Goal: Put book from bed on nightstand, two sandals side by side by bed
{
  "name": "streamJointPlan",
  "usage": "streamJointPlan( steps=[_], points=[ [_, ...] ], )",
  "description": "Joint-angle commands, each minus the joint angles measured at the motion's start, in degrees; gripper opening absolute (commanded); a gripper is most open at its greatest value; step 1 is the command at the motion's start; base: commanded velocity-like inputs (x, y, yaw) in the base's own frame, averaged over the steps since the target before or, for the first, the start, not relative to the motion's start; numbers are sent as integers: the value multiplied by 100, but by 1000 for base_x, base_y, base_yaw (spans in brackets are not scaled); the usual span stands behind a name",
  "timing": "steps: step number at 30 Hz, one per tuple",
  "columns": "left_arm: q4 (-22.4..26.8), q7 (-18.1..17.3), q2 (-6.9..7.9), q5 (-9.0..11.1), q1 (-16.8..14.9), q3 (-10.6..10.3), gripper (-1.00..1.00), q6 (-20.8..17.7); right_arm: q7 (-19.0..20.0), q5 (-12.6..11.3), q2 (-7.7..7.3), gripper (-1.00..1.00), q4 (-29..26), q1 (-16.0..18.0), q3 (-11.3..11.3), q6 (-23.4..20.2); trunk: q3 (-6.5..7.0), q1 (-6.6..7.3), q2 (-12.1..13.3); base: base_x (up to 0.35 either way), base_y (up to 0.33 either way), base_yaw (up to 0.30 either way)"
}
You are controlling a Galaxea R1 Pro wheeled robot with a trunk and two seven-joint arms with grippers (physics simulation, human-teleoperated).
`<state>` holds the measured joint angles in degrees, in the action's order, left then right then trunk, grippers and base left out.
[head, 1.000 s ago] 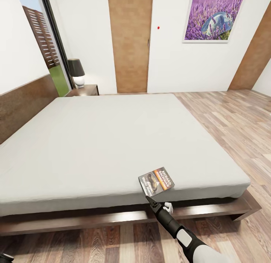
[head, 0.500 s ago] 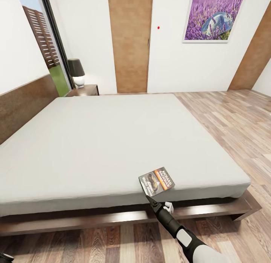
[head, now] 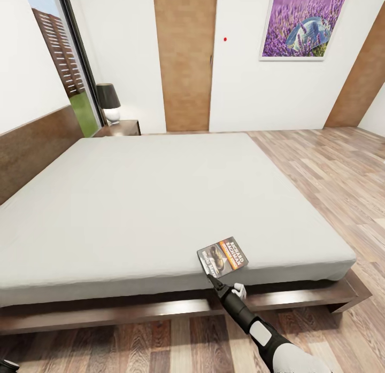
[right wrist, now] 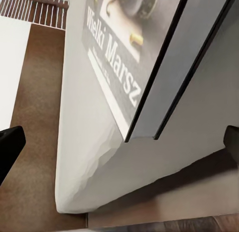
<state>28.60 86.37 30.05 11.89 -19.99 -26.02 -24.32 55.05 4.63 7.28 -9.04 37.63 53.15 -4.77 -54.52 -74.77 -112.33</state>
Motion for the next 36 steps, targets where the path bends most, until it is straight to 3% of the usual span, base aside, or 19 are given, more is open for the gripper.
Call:
streamJointPlan(
  steps=[1,36],
  points=[
    [7,38,9,59,-5,-48,100,-60,22,48,6,100,-18,2,49,-50,-5,1,-2,0,0,0],
    [6,30,8,59,-5,-49,100,-99,-91,-119,-11,100,23,37,47,-58,-5,1,-2,0,0,0]
  ],
)
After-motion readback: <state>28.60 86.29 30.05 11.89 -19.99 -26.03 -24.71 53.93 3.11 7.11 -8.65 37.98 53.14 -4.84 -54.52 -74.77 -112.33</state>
